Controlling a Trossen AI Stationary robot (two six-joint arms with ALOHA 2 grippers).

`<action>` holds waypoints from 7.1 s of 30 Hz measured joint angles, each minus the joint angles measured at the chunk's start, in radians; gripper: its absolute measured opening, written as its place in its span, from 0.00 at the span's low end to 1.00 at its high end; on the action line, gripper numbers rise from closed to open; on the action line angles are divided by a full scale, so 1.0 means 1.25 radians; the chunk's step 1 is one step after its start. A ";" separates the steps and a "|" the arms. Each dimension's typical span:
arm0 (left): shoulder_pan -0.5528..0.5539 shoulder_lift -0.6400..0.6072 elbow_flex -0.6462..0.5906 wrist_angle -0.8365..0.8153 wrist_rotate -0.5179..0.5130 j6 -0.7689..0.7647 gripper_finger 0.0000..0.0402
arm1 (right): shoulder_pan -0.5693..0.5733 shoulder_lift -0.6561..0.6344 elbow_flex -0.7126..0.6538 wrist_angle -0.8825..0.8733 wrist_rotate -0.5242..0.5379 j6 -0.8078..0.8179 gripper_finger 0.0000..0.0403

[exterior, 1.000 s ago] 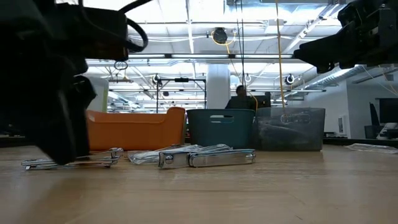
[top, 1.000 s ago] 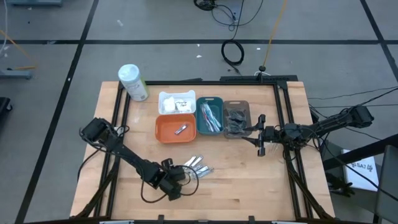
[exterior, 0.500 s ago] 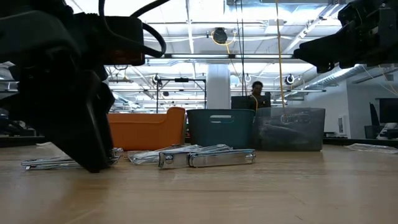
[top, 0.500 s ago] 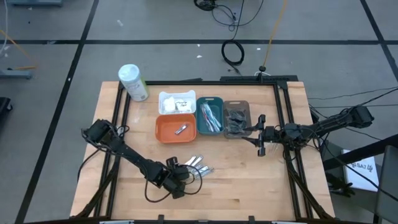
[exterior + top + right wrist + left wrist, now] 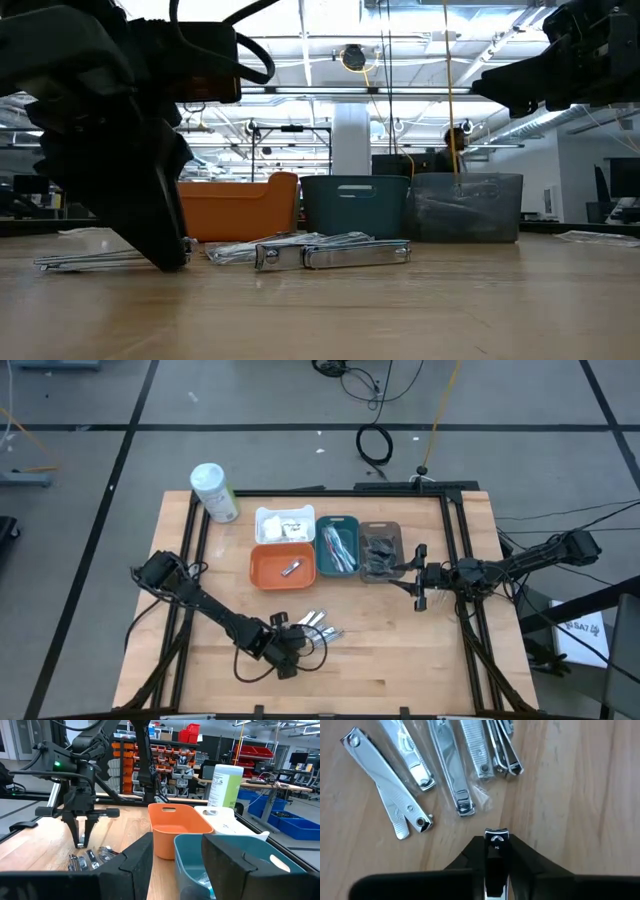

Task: Pick & Place Travel size toiletries
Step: Put the nail cutter into the orange bin

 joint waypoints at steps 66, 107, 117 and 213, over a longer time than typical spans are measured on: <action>0.544 -0.507 -0.426 0.351 0.009 0.304 0.18 | 0.000 0.001 0.000 0.005 0.000 0.000 0.39; 0.148 -0.346 -0.129 0.155 -0.040 0.145 0.33 | 0.000 0.001 0.000 0.001 0.000 0.000 0.39; 0.139 -0.170 -0.129 0.180 -0.057 0.000 0.33 | 0.000 0.001 0.000 0.001 0.000 0.000 0.39; 0.167 -0.116 -0.132 0.210 -0.047 0.123 0.01 | 0.000 0.001 0.000 0.000 0.000 0.000 0.39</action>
